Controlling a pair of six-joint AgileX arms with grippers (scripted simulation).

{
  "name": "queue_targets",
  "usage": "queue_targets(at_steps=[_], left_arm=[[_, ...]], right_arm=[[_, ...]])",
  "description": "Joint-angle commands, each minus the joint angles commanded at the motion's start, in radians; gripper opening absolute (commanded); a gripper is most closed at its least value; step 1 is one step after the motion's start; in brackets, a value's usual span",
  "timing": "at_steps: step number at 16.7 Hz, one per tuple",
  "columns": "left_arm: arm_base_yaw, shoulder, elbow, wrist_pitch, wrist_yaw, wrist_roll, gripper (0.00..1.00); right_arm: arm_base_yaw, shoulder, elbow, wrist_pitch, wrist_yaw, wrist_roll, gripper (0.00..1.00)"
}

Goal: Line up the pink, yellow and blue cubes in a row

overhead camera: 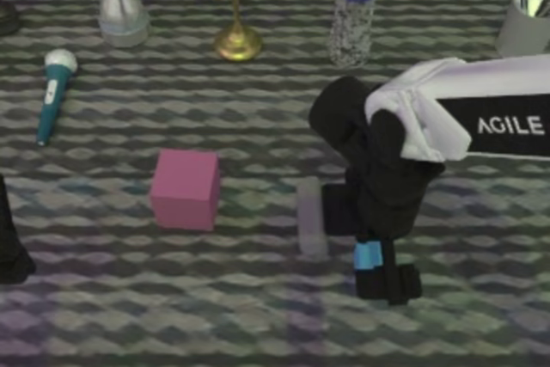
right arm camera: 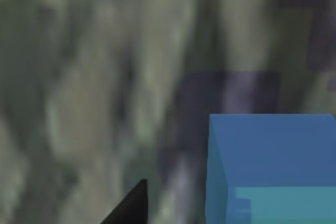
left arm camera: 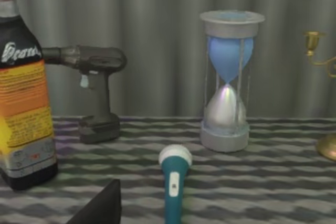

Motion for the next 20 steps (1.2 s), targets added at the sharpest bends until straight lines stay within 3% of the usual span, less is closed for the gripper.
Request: queue_targets(at_steps=[8,15,20], left_arm=[[0.0,0.0,0.0,0.0,0.0,0.0,1.0],[0.0,0.0,0.0,0.0,0.0,0.0,1.0],[0.0,0.0,0.0,0.0,0.0,0.0,1.0]], right_arm=[[-0.002,-0.002,0.003,-0.004,0.0,0.0,1.0],[0.005,-0.085,0.136,-0.229,-0.001,-0.004,1.0],[0.003,-0.097,0.151,-0.25,-0.001,-0.004,1.0]])
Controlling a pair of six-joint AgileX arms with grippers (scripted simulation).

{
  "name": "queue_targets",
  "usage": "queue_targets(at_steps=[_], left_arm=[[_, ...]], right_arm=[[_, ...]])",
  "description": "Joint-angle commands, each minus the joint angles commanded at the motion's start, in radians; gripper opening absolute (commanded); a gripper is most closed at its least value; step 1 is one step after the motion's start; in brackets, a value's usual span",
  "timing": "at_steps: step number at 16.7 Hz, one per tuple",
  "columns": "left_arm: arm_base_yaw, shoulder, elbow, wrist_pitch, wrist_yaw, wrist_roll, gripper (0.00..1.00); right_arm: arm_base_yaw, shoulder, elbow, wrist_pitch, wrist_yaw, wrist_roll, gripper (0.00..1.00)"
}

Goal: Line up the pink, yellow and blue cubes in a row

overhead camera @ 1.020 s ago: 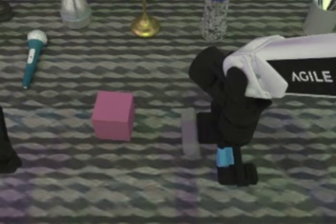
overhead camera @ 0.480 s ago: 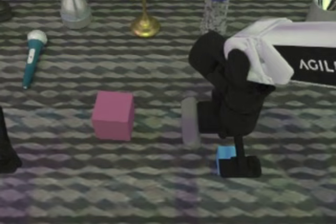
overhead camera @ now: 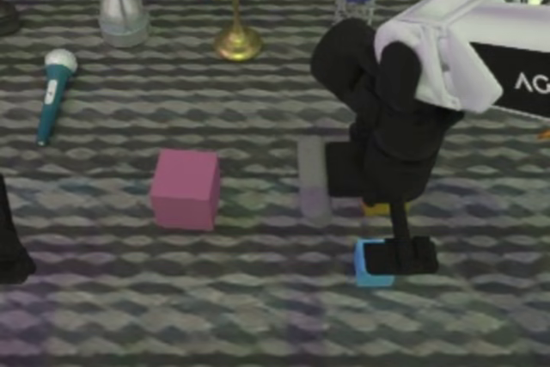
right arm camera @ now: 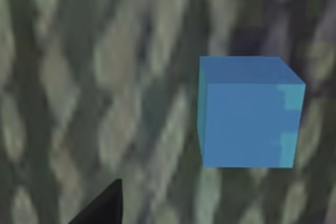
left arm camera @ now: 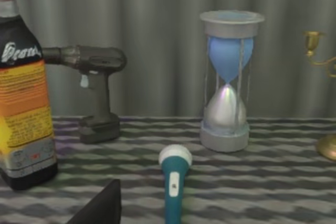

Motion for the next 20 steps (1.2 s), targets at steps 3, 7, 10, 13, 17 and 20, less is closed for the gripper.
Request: queue_targets(at_steps=[3,7,10,13,17,20], left_arm=[[0.0,0.0,0.0,0.0,0.0,0.0,1.0],[0.0,0.0,0.0,0.0,0.0,0.0,1.0],[0.0,0.0,0.0,0.0,0.0,0.0,1.0],[0.0,0.0,0.0,0.0,0.0,0.0,1.0],[0.0,0.0,0.0,0.0,0.0,0.0,1.0],[0.0,0.0,0.0,0.0,0.0,0.0,1.0]], right_arm=[[-0.005,0.012,0.018,-0.005,0.001,0.035,1.0],[-0.034,0.073,0.1,-0.032,0.003,0.223,1.0],[-0.067,0.135,0.179,-0.062,0.003,0.442,1.0],[-0.103,0.201,0.259,-0.094,0.003,0.707,1.0],[-0.149,0.27,0.357,-0.124,0.005,1.03,1.0],[-0.176,0.294,0.409,-0.131,0.007,1.173,1.0]])
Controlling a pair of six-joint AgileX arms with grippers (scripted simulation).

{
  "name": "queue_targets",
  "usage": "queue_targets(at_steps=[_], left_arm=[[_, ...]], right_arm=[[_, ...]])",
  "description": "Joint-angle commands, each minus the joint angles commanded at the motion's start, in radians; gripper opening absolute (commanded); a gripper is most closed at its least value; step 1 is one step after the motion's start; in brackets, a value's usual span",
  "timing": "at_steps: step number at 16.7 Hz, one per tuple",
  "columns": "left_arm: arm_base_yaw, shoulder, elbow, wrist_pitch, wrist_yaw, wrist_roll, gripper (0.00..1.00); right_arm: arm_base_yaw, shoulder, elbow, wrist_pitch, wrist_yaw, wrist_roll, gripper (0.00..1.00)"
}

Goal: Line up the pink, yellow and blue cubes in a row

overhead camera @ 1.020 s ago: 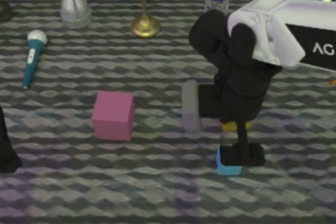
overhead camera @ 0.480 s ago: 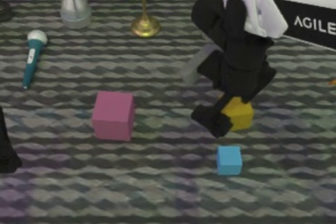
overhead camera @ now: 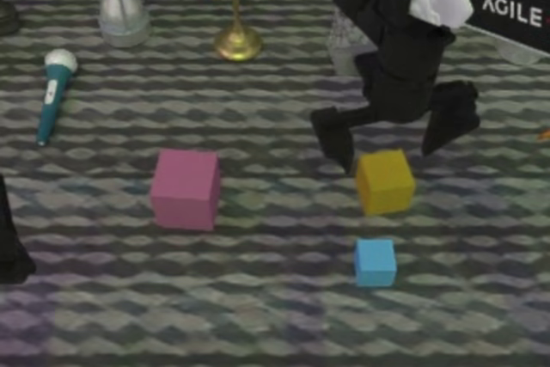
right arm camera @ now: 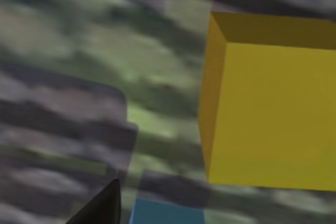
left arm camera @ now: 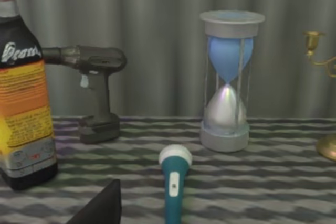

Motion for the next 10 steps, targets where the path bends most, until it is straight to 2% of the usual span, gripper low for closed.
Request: queue_targets(at_steps=[3,10], left_arm=[[0.0,0.0,0.0,0.0,0.0,0.0,1.0],[0.0,0.0,0.0,0.0,0.0,0.0,1.0]], right_arm=[[-0.011,0.007,0.02,-0.001,0.001,0.047,1.0],[-0.009,0.017,-0.015,0.04,0.001,0.049,1.0]])
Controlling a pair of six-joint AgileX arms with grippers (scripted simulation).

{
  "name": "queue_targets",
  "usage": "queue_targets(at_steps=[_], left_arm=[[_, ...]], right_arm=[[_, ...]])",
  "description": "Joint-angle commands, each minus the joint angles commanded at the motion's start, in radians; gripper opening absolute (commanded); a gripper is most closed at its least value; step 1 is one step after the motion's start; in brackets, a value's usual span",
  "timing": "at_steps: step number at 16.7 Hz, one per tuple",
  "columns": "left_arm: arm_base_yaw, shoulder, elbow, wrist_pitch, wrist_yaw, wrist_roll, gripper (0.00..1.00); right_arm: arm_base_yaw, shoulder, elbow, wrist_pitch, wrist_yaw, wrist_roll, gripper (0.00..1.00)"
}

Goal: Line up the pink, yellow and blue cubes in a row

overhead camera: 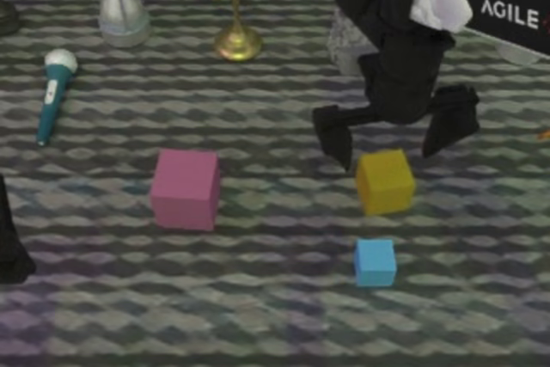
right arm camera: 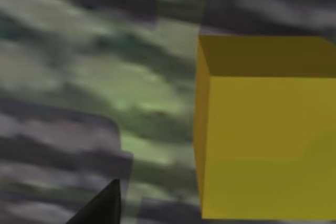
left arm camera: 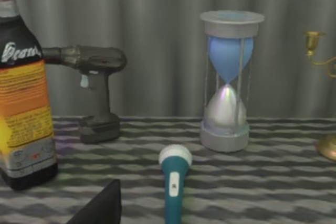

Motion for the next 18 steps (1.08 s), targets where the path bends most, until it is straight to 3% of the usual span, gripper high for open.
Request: queue_targets(at_steps=[6,11,18], left_arm=[[0.0,0.0,0.0,0.0,0.0,0.0,1.0],[0.0,0.0,0.0,0.0,0.0,0.0,1.0],[0.0,0.0,0.0,0.0,0.0,0.0,1.0]], right_arm=[[0.0,0.083,-0.143,0.235,0.001,0.001,1.0],[0.0,0.093,-0.159,0.255,0.001,0.001,1.0],[0.0,0.093,-0.159,0.255,0.001,0.001,0.47]])
